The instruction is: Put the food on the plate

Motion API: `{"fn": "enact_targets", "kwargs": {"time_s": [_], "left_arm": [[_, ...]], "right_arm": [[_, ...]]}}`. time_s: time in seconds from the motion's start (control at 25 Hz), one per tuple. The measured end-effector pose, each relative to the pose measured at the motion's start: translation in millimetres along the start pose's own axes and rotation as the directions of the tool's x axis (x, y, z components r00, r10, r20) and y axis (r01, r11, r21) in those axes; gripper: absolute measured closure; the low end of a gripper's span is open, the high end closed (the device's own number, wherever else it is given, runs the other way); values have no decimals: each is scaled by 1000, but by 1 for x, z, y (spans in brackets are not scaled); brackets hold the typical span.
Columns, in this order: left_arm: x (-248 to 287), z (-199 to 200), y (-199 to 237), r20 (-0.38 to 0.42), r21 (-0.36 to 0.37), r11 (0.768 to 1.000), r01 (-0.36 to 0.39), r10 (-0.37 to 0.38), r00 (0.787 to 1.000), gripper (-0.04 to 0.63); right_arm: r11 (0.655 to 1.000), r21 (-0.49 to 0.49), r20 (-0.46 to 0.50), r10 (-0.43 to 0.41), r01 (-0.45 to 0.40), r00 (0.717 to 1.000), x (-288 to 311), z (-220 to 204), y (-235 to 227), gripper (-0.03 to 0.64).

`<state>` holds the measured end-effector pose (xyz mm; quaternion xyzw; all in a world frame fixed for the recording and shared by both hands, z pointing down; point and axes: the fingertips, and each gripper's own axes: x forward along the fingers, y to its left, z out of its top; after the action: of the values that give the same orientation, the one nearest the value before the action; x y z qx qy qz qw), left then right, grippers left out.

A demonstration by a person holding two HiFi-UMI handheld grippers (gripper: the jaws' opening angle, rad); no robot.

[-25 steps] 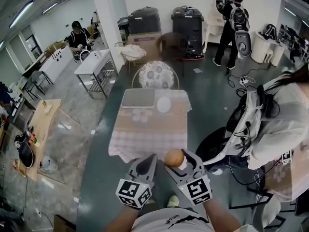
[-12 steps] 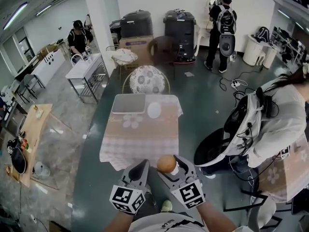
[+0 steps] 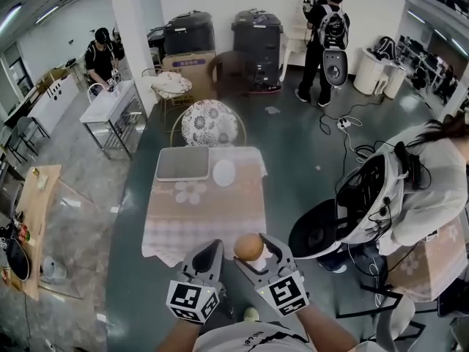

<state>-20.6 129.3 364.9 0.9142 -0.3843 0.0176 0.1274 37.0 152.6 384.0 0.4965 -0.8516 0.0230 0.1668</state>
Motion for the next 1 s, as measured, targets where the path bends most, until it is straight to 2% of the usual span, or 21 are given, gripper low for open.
{"fn": "enact_targets", "kwargs": {"time_s": [0.32, 0.64, 1.0], "left_arm": [[39, 15, 61, -16, 17, 999, 46, -45, 999, 596], [84, 15, 123, -34, 46, 995, 91, -89, 995, 597], [113, 8, 147, -58, 29, 996, 89, -87, 994, 595]], "right_arm": [[999, 6, -22, -44, 44, 999, 67, 19, -19, 293], [996, 6, -54, -89, 89, 995, 137, 20, -40, 293], [996, -1, -84, -86, 86, 993, 169, 17, -61, 293]]}}
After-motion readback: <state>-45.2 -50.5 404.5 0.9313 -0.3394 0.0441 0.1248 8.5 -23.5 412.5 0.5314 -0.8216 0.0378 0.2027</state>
